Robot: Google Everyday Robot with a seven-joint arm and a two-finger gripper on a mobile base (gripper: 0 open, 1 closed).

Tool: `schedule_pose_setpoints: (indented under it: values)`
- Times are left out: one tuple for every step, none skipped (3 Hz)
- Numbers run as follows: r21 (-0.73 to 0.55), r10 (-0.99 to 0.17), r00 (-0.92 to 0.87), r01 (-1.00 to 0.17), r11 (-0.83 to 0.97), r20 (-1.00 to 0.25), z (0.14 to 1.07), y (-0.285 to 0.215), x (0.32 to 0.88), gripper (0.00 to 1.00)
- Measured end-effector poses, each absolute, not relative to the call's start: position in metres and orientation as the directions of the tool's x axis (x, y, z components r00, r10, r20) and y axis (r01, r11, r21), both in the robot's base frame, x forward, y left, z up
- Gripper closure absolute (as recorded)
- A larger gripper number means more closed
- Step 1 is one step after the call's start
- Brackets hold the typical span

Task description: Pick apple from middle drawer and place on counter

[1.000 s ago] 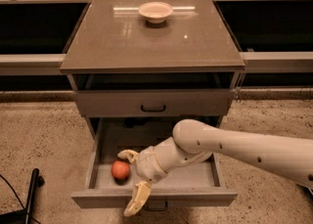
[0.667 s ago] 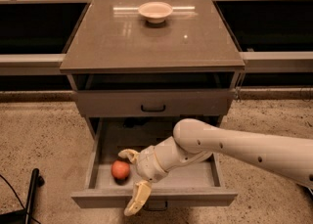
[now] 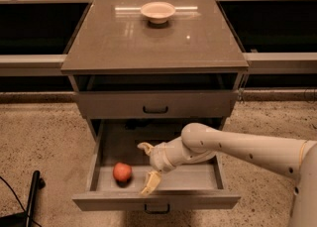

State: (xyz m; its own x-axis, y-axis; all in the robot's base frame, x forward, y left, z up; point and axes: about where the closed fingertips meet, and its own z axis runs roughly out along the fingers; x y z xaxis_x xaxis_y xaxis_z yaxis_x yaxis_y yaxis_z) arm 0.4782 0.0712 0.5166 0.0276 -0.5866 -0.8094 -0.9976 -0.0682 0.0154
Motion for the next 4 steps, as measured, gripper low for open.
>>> schedule_pose_setpoints:
  values:
    - [-0.033, -0.595, 0.006, -0.999, 0.034, -0.804, 0.489, 0.065, 0.509, 0.0]
    - [-0.08, -0.605, -0.004, -0.991, 0.111, -0.796, 0.468, 0.074, 0.539, 0.15]
    - [-0.101, -0.615, -0.021, -0.982, 0.163, -0.788, 0.449, 0.082, 0.565, 0.32]
    - [-0.102, -0.609, -0.016, -0.982, 0.16, -0.793, 0.428, 0.097, 0.582, 0.4]
